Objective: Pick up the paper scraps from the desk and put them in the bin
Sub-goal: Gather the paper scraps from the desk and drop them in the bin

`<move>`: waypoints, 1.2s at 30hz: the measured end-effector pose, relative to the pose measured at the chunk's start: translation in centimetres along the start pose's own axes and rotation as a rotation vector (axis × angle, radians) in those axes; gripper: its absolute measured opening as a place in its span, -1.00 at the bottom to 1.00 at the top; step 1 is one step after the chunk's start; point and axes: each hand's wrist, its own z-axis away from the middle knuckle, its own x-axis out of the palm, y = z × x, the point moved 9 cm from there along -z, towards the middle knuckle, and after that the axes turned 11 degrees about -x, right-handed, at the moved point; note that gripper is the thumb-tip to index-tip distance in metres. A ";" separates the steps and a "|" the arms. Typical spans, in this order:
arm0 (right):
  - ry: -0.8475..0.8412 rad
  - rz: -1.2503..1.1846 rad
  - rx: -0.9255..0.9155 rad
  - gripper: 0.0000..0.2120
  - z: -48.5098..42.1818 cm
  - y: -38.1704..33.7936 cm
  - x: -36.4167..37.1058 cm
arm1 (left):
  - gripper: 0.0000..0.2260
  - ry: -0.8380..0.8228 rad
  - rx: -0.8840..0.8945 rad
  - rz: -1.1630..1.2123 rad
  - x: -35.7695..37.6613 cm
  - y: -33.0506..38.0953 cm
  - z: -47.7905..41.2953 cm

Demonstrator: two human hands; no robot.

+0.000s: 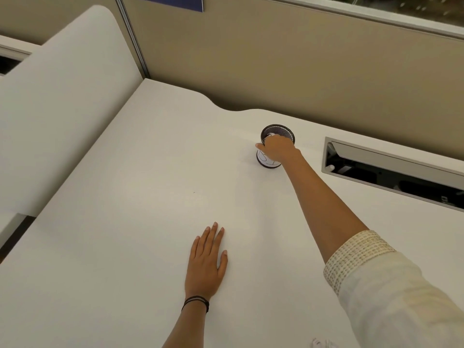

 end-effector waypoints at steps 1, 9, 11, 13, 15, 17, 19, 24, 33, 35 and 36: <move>0.004 0.002 0.003 -0.53 0.0 -0.1 -0.1 | -0.51 -0.001 0.002 -0.001 0.0 0.0 0.0; 0.235 0.014 0.000 -0.59 2.9 -0.2 -2.2 | -0.52 0.006 0.011 -0.011 -0.1 0.1 -0.1; 0.310 -0.012 -0.036 -0.66 5.0 -0.4 -2.5 | -0.52 0.007 0.014 -0.008 -0.1 0.1 -0.1; 0.375 -0.139 -0.063 -0.68 8.0 -0.2 -2.1 | -0.51 0.012 0.021 -0.003 -0.2 0.1 0.0; 0.429 -0.332 -0.048 -0.68 11.7 0.7 -0.8 | -0.51 0.020 0.026 -0.003 -0.3 0.2 0.0; 0.413 -0.441 -0.012 -0.67 15.8 1.4 1.8 | -0.51 0.026 0.025 -0.001 -0.3 0.2 0.0; 0.362 -0.493 0.044 -0.66 19.8 2.5 5.4 | -0.50 0.032 0.032 -0.005 -0.3 0.2 0.0; 0.232 -0.600 0.203 -0.66 30.1 4.0 14.9 | -0.49 0.046 0.047 0.001 -0.2 0.2 0.1; 0.177 -0.597 0.150 -0.34 40.8 -1.6 21.6 | -0.52 0.060 0.082 0.027 -0.4 0.3 0.3; 0.170 -0.572 0.121 -0.23 42.0 -3.0 22.7 | -0.55 0.057 0.089 0.027 -0.3 0.4 0.4; 0.159 -0.554 0.112 -0.24 42.4 -3.6 23.3 | -0.55 0.056 0.091 0.029 -0.3 0.4 0.4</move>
